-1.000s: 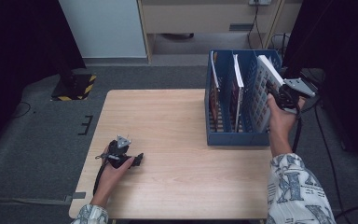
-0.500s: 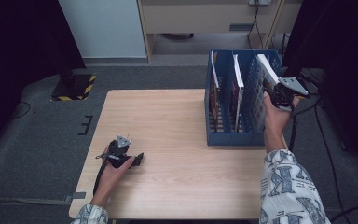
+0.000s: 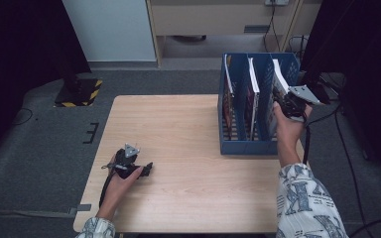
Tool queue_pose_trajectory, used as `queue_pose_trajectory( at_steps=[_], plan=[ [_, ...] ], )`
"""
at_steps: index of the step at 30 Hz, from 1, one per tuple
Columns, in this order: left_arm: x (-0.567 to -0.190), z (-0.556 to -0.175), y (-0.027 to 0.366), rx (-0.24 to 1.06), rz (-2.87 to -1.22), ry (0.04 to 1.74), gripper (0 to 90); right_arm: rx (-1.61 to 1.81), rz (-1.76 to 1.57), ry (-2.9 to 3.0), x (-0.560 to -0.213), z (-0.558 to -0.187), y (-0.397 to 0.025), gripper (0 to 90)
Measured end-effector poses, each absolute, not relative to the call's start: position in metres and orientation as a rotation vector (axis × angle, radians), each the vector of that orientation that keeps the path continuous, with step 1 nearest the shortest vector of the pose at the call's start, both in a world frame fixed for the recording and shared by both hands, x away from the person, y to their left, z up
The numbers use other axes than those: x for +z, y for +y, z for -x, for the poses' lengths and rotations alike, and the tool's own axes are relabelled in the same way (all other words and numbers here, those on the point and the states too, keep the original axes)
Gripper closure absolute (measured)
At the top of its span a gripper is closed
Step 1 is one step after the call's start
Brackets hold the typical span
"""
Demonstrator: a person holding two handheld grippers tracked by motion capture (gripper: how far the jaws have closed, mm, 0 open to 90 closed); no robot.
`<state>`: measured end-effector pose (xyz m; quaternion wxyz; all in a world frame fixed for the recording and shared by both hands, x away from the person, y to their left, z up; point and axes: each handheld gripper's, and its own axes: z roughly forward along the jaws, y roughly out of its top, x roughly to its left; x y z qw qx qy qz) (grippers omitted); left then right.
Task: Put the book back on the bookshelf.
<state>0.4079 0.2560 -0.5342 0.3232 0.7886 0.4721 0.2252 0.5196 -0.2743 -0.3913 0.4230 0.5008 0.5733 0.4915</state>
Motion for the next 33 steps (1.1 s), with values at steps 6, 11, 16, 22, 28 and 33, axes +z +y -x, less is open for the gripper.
queue_pose_trajectory(
  at_steps=[6,11,16,22,28,33],
  plan=[
    [-0.5332,-0.4083,0.2552,0.590,-2.079,1.237,6.3,1.154,-1.209,1.452,-0.3897,-0.5194,-0.2724,73.4],
    [-0.5326,-0.4085,0.2558,0.590,-2.074,1.238,6.3,1.085,-1.187,1.440,-0.3878,-0.5205,-0.2715,73.5],
    [-0.5326,-0.4086,0.2559,0.589,-2.075,1.238,6.3,1.079,-1.196,1.423,-0.3845,-0.5249,-0.2741,73.5],
    [-0.5326,-0.4087,0.2551,0.589,-2.079,1.235,6.3,1.126,-1.197,1.421,-0.3895,-0.5247,-0.2744,73.4],
    [-0.5325,-0.4085,0.2543,0.592,-2.082,1.235,6.3,1.164,-1.206,1.436,-0.3918,-0.5207,-0.2725,72.5],
    [-0.5320,-0.4083,0.2547,0.593,-2.081,1.235,6.3,1.188,-1.222,1.443,-0.3905,-0.5205,-0.2726,70.1]
  ],
)
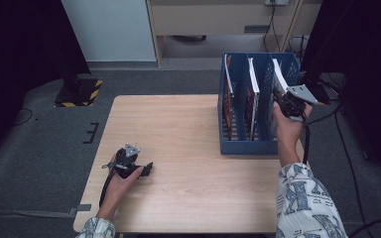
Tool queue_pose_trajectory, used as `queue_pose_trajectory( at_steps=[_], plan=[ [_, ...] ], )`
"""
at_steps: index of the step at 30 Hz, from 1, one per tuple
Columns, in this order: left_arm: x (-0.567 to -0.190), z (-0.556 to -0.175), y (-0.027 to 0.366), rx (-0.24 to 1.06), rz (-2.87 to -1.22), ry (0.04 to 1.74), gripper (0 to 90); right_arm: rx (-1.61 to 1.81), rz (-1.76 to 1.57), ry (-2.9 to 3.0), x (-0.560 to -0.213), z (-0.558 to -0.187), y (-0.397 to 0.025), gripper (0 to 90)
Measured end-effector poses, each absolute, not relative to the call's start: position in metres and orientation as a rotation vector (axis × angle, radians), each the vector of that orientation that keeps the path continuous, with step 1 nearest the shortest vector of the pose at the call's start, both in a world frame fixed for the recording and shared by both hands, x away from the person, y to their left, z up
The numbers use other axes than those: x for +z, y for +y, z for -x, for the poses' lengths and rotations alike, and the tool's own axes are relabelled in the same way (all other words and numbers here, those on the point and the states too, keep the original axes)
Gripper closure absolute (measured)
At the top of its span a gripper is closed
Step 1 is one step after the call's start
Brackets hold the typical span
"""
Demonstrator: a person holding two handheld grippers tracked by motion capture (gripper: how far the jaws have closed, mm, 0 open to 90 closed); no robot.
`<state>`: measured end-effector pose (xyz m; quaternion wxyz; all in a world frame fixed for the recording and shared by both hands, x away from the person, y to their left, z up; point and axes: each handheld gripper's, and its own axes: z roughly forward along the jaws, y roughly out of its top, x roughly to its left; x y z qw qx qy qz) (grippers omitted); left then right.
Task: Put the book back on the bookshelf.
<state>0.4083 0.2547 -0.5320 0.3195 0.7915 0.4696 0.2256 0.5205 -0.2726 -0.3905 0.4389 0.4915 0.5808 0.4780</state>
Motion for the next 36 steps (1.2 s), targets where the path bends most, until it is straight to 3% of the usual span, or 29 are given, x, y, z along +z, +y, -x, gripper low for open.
queue_pose_trajectory(
  at_steps=[36],
  plan=[
    [-0.5337,-0.4085,0.2538,0.582,-2.098,1.243,6.0,1.216,-1.382,1.623,-0.3887,-0.5110,-0.2797,20.8]
  ],
)
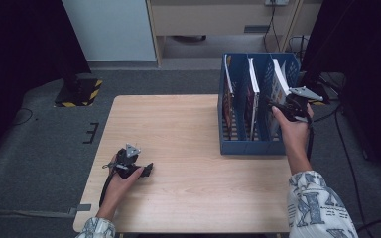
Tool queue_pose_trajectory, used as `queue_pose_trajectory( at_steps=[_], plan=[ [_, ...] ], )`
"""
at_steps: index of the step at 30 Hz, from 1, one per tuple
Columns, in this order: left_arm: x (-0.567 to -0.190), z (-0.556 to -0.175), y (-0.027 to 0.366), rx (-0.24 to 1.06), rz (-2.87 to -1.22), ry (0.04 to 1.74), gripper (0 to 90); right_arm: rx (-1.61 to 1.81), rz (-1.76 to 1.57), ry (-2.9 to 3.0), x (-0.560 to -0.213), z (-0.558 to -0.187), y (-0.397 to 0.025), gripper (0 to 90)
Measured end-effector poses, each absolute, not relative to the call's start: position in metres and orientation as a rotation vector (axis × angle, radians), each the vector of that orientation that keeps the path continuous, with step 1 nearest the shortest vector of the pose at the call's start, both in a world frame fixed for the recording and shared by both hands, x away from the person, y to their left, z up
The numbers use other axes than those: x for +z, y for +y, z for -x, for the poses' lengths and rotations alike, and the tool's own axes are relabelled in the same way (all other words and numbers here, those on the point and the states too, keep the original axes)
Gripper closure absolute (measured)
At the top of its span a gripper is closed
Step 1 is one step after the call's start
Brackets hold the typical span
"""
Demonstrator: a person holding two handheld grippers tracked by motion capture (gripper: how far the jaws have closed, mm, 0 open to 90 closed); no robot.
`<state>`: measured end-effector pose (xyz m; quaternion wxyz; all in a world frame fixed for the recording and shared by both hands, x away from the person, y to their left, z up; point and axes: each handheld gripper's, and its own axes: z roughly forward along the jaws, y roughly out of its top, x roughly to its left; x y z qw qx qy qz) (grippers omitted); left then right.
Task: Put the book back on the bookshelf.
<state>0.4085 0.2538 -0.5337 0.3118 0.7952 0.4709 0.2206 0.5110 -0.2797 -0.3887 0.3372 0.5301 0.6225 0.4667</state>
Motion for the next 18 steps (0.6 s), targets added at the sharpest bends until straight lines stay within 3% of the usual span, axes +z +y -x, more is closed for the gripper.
queue_pose_trajectory(
  at_steps=[7,18],
  plan=[
    [-0.535,-0.408,0.255,0.566,-2.081,1.259,5.6,1.224,-1.394,1.640,-0.389,-0.504,-0.282,10.0],
    [-0.537,-0.409,0.257,0.543,-2.058,1.282,4.5,1.274,-1.382,1.669,-0.393,-0.481,-0.287,5.1]
  ],
)
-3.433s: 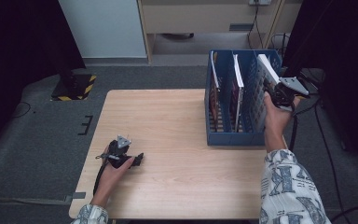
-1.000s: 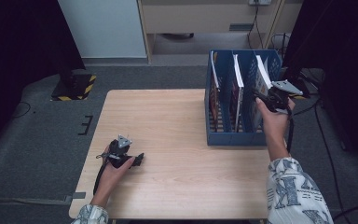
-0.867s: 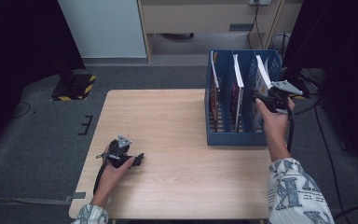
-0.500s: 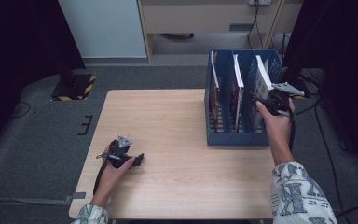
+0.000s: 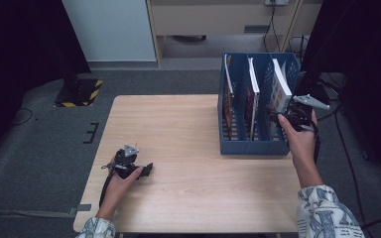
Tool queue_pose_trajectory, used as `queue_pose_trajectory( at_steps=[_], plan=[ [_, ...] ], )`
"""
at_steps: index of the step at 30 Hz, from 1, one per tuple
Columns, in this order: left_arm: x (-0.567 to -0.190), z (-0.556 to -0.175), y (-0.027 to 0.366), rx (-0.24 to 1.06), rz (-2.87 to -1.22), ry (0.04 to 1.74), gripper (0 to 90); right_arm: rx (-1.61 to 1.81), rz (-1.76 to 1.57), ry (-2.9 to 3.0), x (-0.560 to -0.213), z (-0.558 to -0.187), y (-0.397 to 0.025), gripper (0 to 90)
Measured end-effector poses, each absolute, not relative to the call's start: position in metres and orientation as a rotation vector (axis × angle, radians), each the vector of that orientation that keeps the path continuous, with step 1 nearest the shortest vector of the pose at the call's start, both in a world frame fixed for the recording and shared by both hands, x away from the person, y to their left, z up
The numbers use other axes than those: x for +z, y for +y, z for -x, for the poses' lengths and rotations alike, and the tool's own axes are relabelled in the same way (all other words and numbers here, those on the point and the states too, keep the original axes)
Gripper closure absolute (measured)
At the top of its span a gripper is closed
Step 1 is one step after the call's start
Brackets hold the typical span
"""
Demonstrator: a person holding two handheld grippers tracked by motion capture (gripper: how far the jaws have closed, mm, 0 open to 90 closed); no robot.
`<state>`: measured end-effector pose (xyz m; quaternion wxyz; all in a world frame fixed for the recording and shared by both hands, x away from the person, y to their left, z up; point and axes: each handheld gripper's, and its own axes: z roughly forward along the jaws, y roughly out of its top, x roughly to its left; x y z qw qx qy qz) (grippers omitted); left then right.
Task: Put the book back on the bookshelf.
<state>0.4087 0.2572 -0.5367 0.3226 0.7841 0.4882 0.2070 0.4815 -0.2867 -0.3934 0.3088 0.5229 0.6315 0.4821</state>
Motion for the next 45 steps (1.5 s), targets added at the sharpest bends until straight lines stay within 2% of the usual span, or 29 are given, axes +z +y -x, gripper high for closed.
queue_pose_trajectory(
  at_steps=[45],
  plan=[
    [-0.537,-0.409,0.257,0.541,-2.058,1.284,4.1,1.211,-1.315,1.835,-0.408,-0.419,-0.285,5.0]
  ],
)
